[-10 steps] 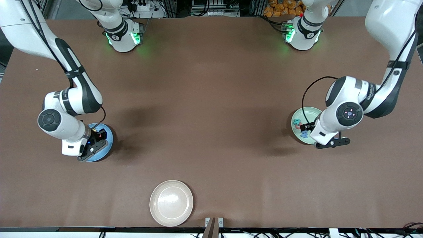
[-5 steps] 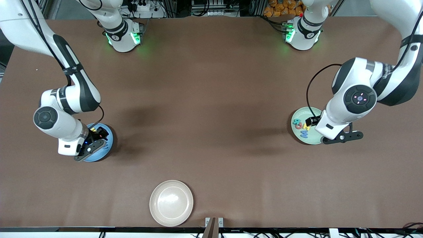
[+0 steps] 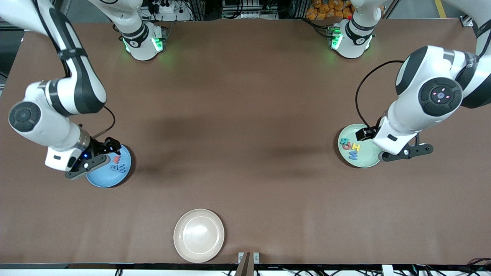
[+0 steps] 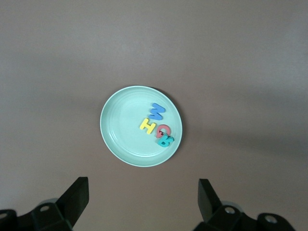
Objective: Sort upper and lower case letters into plates
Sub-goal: 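Release the m onto the green plate and raise both grippers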
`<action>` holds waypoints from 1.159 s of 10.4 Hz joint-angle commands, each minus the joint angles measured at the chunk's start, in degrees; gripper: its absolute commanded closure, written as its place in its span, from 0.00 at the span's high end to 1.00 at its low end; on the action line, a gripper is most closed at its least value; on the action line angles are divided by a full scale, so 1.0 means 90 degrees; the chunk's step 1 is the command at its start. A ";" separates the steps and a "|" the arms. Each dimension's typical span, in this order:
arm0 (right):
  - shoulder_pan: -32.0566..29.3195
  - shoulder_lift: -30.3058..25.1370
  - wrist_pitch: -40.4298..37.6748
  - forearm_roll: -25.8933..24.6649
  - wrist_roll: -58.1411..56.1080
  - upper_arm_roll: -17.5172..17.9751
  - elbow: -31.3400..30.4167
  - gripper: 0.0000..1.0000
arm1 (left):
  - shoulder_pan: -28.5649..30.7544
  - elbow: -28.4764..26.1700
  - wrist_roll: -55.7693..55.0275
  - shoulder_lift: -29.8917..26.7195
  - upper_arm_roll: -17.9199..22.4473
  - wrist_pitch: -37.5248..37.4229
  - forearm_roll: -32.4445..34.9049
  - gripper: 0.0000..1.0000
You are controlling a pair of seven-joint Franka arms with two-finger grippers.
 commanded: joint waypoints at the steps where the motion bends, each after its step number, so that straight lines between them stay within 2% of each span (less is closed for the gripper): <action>1: 0.0552 -0.0779 -0.0599 0.0197 0.0724 -0.0183 -0.0169 1.00 | 0.0076 -0.0029 0.0317 -0.0413 -0.0017 -0.0129 -0.0346 1.00; 3: 0.1312 -0.1199 -0.0923 0.0255 0.1039 -0.0903 -0.0130 1.00 | 0.0057 -0.0019 0.0571 -0.0618 0.0022 -0.0188 -0.0463 1.00; 4: 0.1616 -0.1394 -0.1079 0.0478 0.1030 -0.1274 -0.0101 1.00 | 0.0018 0.0000 0.0853 -0.0812 0.0138 -0.0188 -0.0609 1.00; 5: 0.1803 -0.1561 -0.1313 0.0732 0.1030 -0.1491 -0.0033 1.00 | -0.0186 0.0001 0.1194 -0.0998 0.0546 -0.0188 -0.0784 1.00; 7: 0.1950 -0.1699 -0.1869 0.0783 0.1069 -0.1687 0.0376 1.00 | -0.1014 -0.0028 0.1616 -0.1340 0.1726 -0.0188 -0.1408 1.00; 8: 0.2096 -0.1699 -0.2171 0.0783 0.1079 -0.1862 0.0648 1.00 | -0.1289 -0.0048 0.1675 -0.1458 0.2021 -0.0207 -0.1430 1.00; 10: 0.2117 -0.1699 -0.2709 0.0841 0.1243 -0.1942 0.1273 1.00 | -0.1923 -0.0068 0.1744 -0.1644 0.2715 -0.0295 -0.1460 1.00; 11: 0.2117 -0.1699 -0.2924 0.0841 0.1516 -0.1942 0.1547 1.00 | -0.1974 -0.0087 0.1928 -0.1693 0.2776 -0.0344 -0.1528 1.00; 12: 0.2117 -0.1699 -0.3139 0.0841 0.1770 -0.1942 0.1772 1.00 | -0.2101 -0.0116 0.1978 -0.1771 0.3047 -0.0296 -0.1944 1.00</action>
